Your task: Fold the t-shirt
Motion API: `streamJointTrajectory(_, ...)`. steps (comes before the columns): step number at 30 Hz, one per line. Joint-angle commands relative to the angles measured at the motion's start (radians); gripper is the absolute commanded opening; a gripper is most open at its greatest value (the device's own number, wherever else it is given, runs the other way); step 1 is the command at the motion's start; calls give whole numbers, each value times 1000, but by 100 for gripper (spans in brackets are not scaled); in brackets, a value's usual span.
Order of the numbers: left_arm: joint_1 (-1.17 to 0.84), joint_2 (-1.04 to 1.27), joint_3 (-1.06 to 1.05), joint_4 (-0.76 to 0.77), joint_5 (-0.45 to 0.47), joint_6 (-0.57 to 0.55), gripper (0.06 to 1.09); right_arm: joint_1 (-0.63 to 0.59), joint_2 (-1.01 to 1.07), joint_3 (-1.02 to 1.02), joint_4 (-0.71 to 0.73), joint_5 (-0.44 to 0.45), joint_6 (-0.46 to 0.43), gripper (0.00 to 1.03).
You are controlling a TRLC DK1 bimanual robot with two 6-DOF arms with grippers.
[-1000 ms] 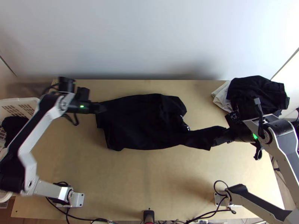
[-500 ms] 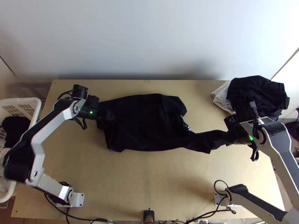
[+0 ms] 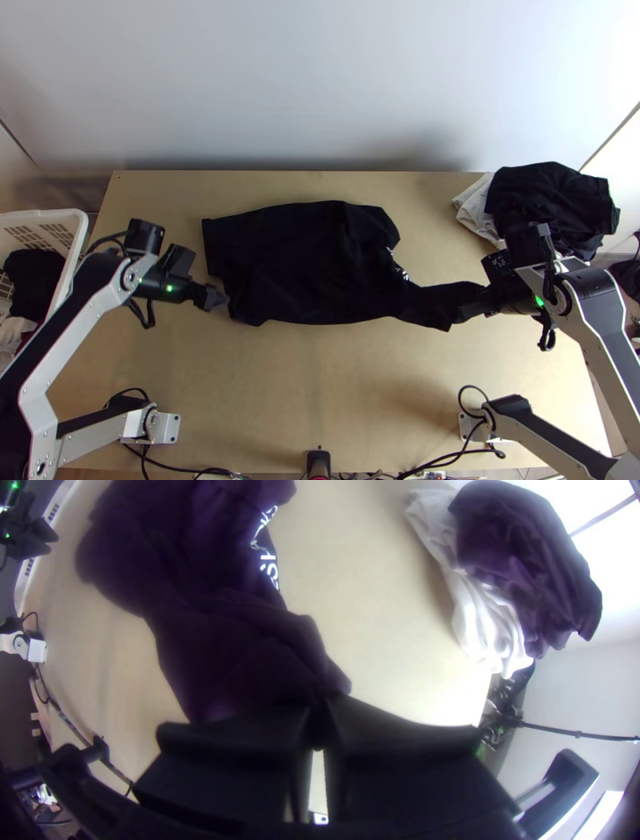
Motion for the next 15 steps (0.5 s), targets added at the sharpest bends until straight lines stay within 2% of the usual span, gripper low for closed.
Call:
streamJointTrajectory(1, -25, -76, -113, 48, -18, 25, 91, 0, -16, -7, 0, 0, 3, 3)
streamJointTrajectory(15, -141, 21, -105, 182, -156, -73, 91, -17, -56, -13, -9, 0, 3, 3)
